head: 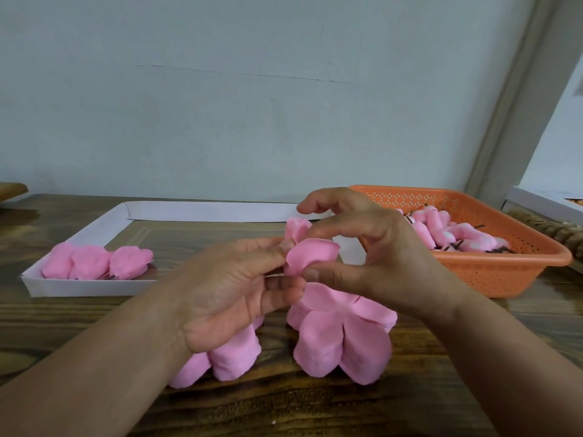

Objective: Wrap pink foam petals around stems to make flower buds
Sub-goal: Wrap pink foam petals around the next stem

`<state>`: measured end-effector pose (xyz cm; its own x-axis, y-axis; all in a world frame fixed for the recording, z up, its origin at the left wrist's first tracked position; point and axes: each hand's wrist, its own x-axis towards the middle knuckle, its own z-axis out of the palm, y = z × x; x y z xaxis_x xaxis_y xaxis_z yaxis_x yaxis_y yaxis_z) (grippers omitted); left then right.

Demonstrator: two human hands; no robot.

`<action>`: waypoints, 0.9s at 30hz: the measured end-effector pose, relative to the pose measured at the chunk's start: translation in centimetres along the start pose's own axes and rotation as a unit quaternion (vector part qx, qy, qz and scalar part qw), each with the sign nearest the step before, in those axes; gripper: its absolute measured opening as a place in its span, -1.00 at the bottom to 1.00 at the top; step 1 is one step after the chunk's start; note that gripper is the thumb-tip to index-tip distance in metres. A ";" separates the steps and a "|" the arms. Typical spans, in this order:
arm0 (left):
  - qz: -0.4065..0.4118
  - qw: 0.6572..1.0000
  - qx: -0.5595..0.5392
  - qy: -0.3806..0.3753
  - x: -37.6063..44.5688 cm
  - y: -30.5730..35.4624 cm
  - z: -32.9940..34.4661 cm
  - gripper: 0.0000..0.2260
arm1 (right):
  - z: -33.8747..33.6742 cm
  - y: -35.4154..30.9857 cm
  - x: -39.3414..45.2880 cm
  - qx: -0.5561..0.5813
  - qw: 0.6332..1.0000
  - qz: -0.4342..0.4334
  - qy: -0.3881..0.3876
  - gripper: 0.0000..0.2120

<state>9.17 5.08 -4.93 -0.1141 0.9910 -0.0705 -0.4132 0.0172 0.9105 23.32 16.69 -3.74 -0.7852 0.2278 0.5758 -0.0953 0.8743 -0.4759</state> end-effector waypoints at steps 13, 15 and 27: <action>0.001 1.000 -0.031 -0.002 0.2 0.2 -0.7 -0.81 | 0.0 0.2 0.0 -0.209 0.972 -0.108 0.012 -0.70; 0.000 0.999 -0.035 0.002 0.3 0.1 -0.9 -0.81 | 0.0 0.3 0.0 -0.240 0.964 -0.115 0.013 -0.67; 0.004 1.000 0.016 0.021 0.4 -0.4 -1.0 -0.83 | 0.3 0.0 -0.1 -0.270 0.959 -0.088 -0.024 -0.58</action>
<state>8.38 5.36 -5.70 -0.1545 0.9847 -0.0802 -0.3837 0.0150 0.9233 23.23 16.57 -3.98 -0.8142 0.0487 0.5785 0.0919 0.9947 0.0457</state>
